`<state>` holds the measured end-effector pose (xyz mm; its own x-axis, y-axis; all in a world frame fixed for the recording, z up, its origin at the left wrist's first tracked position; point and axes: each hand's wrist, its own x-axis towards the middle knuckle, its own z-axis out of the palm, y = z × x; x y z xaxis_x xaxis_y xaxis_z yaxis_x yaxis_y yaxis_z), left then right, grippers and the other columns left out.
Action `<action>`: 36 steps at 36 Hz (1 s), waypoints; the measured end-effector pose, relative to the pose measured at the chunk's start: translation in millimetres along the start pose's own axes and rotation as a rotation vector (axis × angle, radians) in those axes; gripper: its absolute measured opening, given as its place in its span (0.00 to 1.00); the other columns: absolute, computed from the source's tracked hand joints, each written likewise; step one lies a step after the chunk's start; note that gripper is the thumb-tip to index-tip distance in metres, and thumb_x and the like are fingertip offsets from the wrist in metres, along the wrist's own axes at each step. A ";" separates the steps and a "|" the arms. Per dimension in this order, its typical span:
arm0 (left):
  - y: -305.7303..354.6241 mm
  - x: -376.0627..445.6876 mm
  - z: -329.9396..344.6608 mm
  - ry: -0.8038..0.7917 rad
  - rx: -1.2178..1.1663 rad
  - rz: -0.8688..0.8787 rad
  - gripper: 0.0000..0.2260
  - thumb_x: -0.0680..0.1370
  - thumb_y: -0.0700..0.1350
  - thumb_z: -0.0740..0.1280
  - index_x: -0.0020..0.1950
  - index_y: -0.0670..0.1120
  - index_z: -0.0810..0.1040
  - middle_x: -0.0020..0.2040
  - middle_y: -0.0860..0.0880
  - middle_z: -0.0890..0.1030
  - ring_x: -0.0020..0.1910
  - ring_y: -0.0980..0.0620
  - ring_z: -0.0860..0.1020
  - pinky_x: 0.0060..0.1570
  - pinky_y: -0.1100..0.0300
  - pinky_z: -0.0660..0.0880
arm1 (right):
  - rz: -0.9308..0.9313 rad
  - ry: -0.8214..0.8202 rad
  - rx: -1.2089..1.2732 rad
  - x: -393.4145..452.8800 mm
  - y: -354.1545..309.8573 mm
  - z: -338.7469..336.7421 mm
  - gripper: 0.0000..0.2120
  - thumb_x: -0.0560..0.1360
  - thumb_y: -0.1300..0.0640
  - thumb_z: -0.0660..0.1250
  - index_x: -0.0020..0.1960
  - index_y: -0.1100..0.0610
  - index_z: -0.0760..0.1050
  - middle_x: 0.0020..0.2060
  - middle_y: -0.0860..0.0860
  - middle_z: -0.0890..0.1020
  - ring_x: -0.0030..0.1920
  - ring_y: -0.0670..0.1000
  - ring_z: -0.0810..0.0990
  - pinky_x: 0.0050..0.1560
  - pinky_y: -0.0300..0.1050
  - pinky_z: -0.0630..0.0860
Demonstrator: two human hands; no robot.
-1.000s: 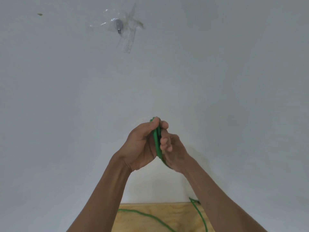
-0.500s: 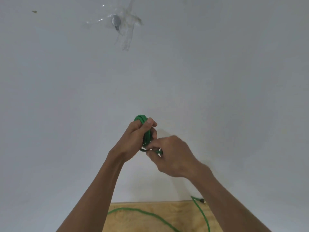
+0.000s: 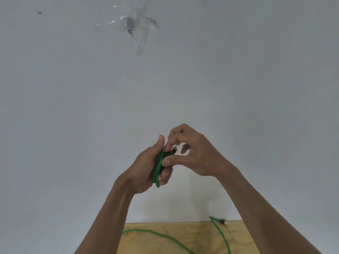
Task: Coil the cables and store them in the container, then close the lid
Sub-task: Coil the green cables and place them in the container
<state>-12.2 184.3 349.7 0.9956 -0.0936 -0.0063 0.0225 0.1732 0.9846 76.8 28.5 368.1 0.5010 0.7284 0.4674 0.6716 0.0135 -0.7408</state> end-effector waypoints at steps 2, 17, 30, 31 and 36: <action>-1.5 -0.1 0.1 -0.041 -0.046 -0.021 0.29 0.79 0.69 0.53 0.37 0.44 0.71 0.25 0.46 0.67 0.22 0.50 0.63 0.24 0.60 0.64 | 0.081 -0.053 0.095 -1.9 3.0 1.7 0.10 0.68 0.52 0.80 0.43 0.48 0.80 0.61 0.42 0.76 0.61 0.45 0.77 0.59 0.50 0.77; 3.1 -0.7 16.9 0.400 0.338 0.124 0.38 0.83 0.65 0.46 0.24 0.46 0.77 0.26 0.40 0.77 0.29 0.46 0.77 0.37 0.62 0.78 | 0.107 0.111 0.234 -5.4 4.9 18.4 0.11 0.67 0.57 0.80 0.40 0.54 0.77 0.45 0.47 0.87 0.45 0.53 0.85 0.57 0.56 0.76; -1.9 6.7 20.5 0.801 -0.070 0.179 0.26 0.80 0.55 0.67 0.23 0.47 0.77 0.23 0.46 0.70 0.22 0.47 0.65 0.29 0.58 0.63 | 0.120 0.238 0.324 -10.1 14.4 38.3 0.06 0.73 0.60 0.75 0.47 0.50 0.85 0.56 0.47 0.85 0.58 0.50 0.83 0.63 0.59 0.77; -2.4 7.0 20.5 0.807 -0.079 0.182 0.26 0.80 0.55 0.68 0.23 0.46 0.76 0.23 0.46 0.70 0.22 0.47 0.65 0.28 0.59 0.63 | 0.120 0.244 0.323 -11.4 14.9 39.1 0.06 0.73 0.61 0.75 0.47 0.50 0.85 0.57 0.47 0.84 0.58 0.51 0.83 0.62 0.59 0.78; -6.5 7.6 20.3 0.805 -0.028 0.268 0.21 0.80 0.52 0.69 0.30 0.42 0.81 0.24 0.46 0.72 0.22 0.49 0.66 0.23 0.61 0.65 | 0.155 0.321 0.355 -15.2 16.6 40.5 0.07 0.71 0.60 0.77 0.49 0.55 0.86 0.51 0.47 0.87 0.52 0.52 0.85 0.58 0.51 0.80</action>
<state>-6.6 162.6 346.9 0.7286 0.6785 0.0940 -0.2319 0.1153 0.9659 58.2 45.5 329.1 0.7605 0.4933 0.4223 0.3768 0.1944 -0.9057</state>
